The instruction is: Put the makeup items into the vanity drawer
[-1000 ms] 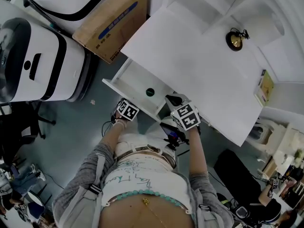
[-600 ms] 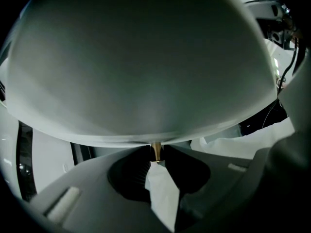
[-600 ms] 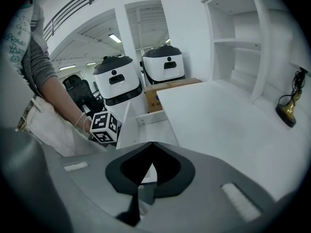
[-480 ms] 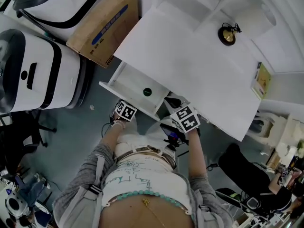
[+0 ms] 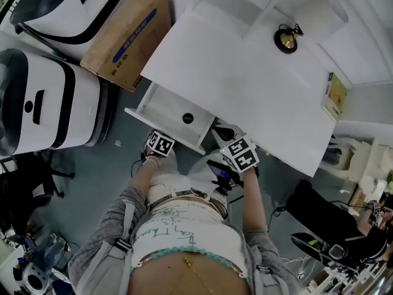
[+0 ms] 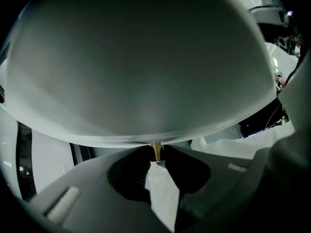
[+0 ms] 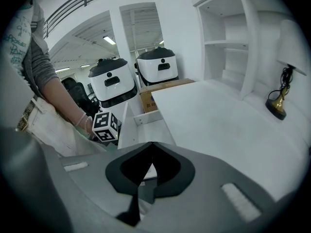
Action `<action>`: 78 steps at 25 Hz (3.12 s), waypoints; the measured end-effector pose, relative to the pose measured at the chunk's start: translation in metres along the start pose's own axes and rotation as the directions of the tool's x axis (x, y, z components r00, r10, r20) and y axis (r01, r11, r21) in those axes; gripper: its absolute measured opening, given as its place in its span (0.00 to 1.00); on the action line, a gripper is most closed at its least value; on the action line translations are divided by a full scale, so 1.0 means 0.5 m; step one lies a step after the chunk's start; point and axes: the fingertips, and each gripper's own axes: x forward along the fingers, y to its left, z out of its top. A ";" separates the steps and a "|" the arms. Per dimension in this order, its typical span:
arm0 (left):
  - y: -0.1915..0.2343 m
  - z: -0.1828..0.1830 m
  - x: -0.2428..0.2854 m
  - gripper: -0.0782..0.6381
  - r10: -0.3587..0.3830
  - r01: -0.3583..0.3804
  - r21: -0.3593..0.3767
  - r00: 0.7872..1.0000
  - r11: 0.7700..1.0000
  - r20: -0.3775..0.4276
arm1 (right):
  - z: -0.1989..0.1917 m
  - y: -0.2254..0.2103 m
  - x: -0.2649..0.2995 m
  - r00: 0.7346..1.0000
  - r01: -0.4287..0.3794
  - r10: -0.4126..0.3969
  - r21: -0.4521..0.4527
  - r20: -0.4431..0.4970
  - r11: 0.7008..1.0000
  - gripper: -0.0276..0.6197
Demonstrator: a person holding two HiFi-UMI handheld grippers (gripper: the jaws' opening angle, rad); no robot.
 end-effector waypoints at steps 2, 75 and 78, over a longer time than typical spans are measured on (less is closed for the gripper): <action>0.002 0.004 0.000 0.24 0.000 0.000 0.001 1.000 1.000 0.002 | 0.000 -0.002 -0.005 1.000 0.007 -0.007 0.005 0.002 1.000 0.09; 0.032 0.190 0.052 0.24 -0.026 0.026 0.066 1.000 0.998 0.003 | -0.086 -0.100 -0.079 0.987 0.160 -0.157 0.181 -0.030 0.970 0.09; 0.037 0.194 0.052 0.24 -0.018 0.018 0.069 1.000 0.997 -0.009 | -0.089 -0.102 -0.083 0.986 0.167 -0.164 0.188 -0.031 0.968 0.09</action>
